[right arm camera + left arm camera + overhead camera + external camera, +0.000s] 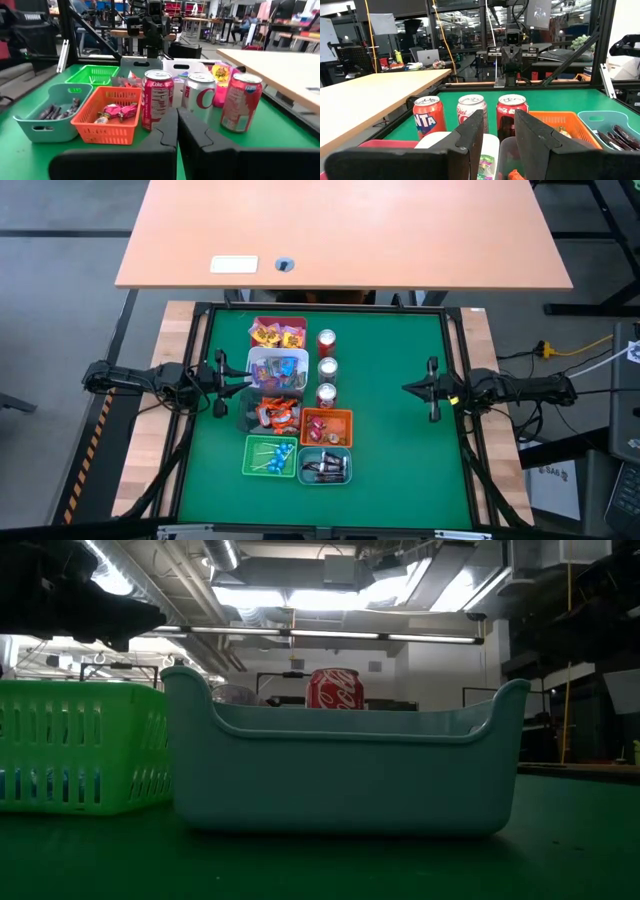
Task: Sort candy
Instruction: Return to Home Position
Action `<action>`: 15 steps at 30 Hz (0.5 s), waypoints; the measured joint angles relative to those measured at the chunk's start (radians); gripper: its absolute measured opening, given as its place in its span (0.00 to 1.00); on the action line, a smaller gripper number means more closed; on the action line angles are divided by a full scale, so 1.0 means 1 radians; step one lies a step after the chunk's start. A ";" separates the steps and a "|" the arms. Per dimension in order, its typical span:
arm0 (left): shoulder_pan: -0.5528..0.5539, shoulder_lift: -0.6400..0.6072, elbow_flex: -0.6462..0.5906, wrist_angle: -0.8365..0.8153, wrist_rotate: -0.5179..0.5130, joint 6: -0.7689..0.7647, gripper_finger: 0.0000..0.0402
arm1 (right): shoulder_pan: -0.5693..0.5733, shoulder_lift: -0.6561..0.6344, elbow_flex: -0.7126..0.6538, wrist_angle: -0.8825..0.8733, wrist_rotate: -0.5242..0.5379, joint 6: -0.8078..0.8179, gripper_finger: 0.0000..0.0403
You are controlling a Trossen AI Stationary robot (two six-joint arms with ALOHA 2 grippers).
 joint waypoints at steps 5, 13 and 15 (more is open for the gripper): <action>0.000 0.000 0.000 0.000 0.000 0.000 0.25 | 0.000 -0.001 0.000 0.000 0.000 -0.044 0.01; 0.000 0.000 0.000 0.000 0.000 0.000 0.25 | 0.000 0.000 -0.001 0.001 0.000 -0.002 0.01; 0.000 0.000 0.000 0.000 0.000 0.000 0.25 | 0.000 0.000 -0.015 0.046 0.000 -0.002 0.01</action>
